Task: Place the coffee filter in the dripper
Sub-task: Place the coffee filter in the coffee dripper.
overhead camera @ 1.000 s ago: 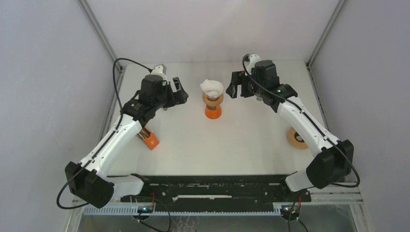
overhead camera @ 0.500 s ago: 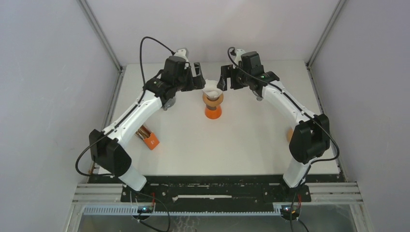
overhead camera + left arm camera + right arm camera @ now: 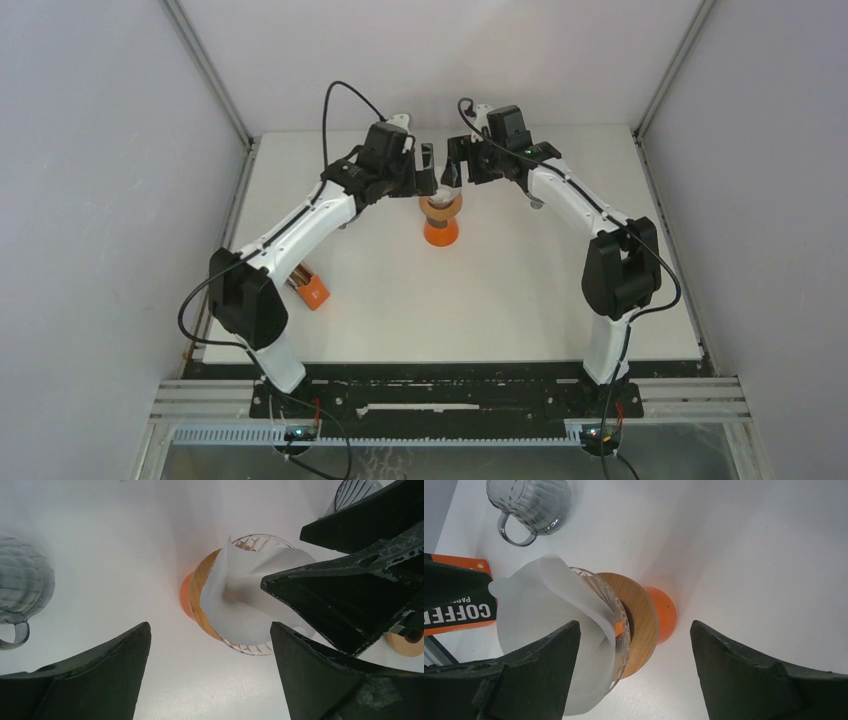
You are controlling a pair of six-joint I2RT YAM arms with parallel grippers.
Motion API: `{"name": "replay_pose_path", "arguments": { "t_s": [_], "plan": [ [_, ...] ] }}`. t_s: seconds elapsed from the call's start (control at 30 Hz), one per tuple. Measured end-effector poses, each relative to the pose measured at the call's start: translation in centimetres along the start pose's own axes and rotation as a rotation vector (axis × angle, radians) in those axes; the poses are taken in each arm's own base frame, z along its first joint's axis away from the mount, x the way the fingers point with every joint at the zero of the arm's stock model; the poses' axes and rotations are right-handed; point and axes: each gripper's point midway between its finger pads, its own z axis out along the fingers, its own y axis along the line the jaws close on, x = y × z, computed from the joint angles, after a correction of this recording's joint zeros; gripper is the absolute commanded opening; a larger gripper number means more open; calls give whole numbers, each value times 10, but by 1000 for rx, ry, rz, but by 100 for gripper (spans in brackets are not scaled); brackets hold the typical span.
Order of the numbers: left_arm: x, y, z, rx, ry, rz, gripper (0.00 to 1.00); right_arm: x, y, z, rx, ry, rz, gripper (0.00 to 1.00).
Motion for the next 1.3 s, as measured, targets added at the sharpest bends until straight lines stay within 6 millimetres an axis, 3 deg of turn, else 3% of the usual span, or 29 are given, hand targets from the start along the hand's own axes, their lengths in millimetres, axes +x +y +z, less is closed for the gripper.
{"name": "replay_pose_path", "arguments": {
  "t_s": [0.33,0.6,0.97,1.3],
  "plan": [
    [4,-4,18,-8,33,12,94,-1,1,6,-13,9,2,89],
    [8,-6,21,-2,56,35,94,1,0,12,-15,21,4,89],
    [29,-5,20,15,141,91,94,-10,-2,24,-11,20,4,89],
    [30,-5,20,26,145,130,94,-5,-8,28,13,42,14,89]
  ]
}}
